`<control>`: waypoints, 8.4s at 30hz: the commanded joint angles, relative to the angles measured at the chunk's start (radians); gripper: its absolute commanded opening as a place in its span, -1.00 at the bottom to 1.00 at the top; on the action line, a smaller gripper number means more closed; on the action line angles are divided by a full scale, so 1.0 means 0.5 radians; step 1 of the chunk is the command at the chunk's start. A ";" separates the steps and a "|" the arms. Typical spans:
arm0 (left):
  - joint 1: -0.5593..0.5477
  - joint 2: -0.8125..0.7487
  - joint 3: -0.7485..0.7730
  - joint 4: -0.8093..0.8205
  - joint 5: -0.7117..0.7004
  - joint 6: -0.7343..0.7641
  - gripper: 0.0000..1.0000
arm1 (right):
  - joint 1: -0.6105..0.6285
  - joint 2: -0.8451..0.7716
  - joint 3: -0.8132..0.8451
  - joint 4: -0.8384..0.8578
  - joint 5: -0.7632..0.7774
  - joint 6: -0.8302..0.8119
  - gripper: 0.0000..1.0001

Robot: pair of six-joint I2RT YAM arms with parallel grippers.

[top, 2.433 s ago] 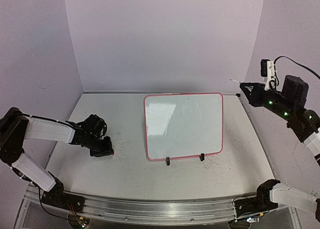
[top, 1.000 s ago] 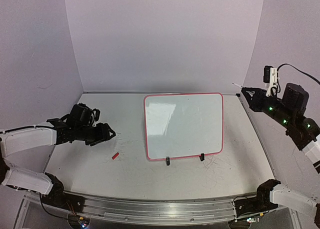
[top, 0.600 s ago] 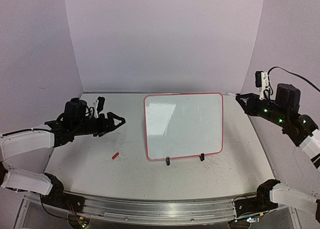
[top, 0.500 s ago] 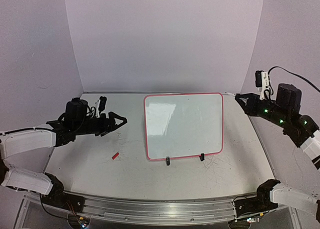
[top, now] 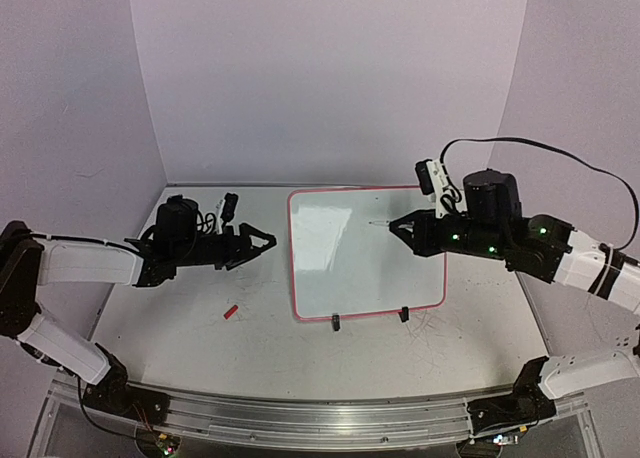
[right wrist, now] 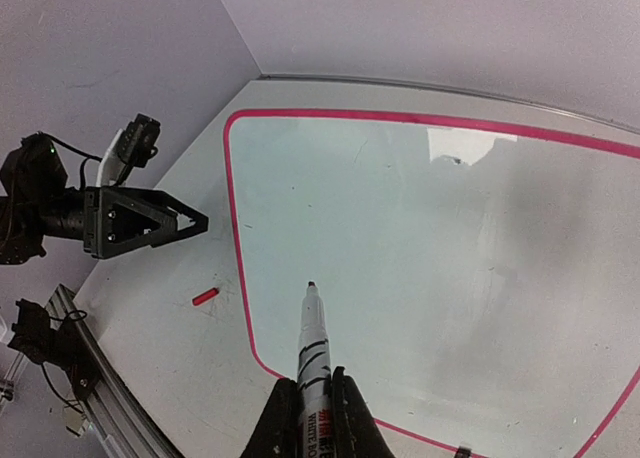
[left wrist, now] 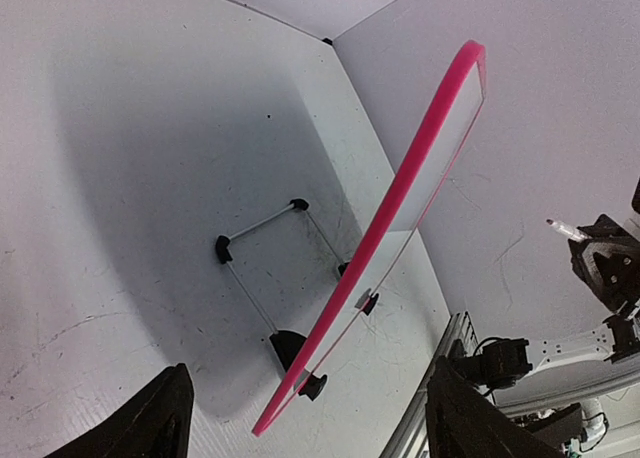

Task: Write a sentence on the whiteboard
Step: Hold the whiteboard at the center of the board, then write a sentence on the whiteboard.

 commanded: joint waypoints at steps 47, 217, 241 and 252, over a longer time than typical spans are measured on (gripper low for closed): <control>0.073 0.643 0.541 0.333 0.727 0.431 -0.54 | 0.544 1.050 0.530 0.457 0.594 -0.129 -1.00; 0.075 0.649 0.542 0.332 0.893 0.545 -1.00 | 0.575 1.235 0.517 0.415 0.990 0.239 -1.00; 0.074 0.667 0.552 0.333 0.903 0.548 -1.00 | 0.590 1.267 0.467 0.385 0.917 0.331 -1.00; 0.072 0.662 0.551 0.332 0.906 0.545 -1.00 | 0.609 1.274 0.456 0.374 0.901 0.355 -1.00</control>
